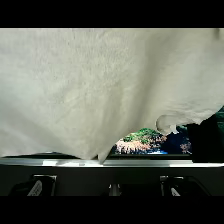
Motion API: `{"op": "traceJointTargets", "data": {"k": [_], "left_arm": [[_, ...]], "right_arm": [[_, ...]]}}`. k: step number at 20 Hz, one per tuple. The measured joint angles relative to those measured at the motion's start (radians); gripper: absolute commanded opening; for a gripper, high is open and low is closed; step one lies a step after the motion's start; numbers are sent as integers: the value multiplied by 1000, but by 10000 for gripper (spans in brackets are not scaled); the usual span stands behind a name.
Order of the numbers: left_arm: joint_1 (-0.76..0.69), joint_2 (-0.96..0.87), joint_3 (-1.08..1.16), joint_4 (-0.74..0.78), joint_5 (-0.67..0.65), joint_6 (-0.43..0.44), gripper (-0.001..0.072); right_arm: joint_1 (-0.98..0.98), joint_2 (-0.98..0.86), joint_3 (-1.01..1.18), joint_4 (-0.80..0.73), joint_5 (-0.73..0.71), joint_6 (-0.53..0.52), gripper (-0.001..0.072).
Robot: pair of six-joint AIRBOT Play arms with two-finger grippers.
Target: Fold the shirts.
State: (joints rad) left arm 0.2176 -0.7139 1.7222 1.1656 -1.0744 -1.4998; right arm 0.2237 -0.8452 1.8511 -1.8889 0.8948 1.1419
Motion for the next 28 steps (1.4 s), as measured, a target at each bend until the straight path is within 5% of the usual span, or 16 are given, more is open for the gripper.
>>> {"op": "traceJointTargets", "data": {"k": [4,10,15,16,17,18,19,23,28], "left_arm": [[-3,-55,-258,9,8,0,24],[-48,-263,-587,-36,202,8,25],[-111,-505,-649,-80,270,9,28],[-125,-547,-653,-96,264,9,40],[-138,-581,-655,-112,252,9,153],[-144,-604,-655,-127,238,9,431],[-145,-622,-647,-141,218,9,702],[-63,-648,-544,-77,-11,8,560],[90,-601,-587,131,-283,-12,561]], "right_arm": [[0,-238,2,-17,-97,99,28],[-6,-626,2,-16,-227,382,30],[-8,-822,2,72,-114,496,34],[-8,-849,2,114,-74,476,122],[-8,-869,2,155,-40,442,340],[-8,-883,3,195,-9,398,480],[-10,-891,5,226,26,351,507],[-70,-867,11,280,228,151,506],[-256,-852,-98,448,594,-74,478]]}}
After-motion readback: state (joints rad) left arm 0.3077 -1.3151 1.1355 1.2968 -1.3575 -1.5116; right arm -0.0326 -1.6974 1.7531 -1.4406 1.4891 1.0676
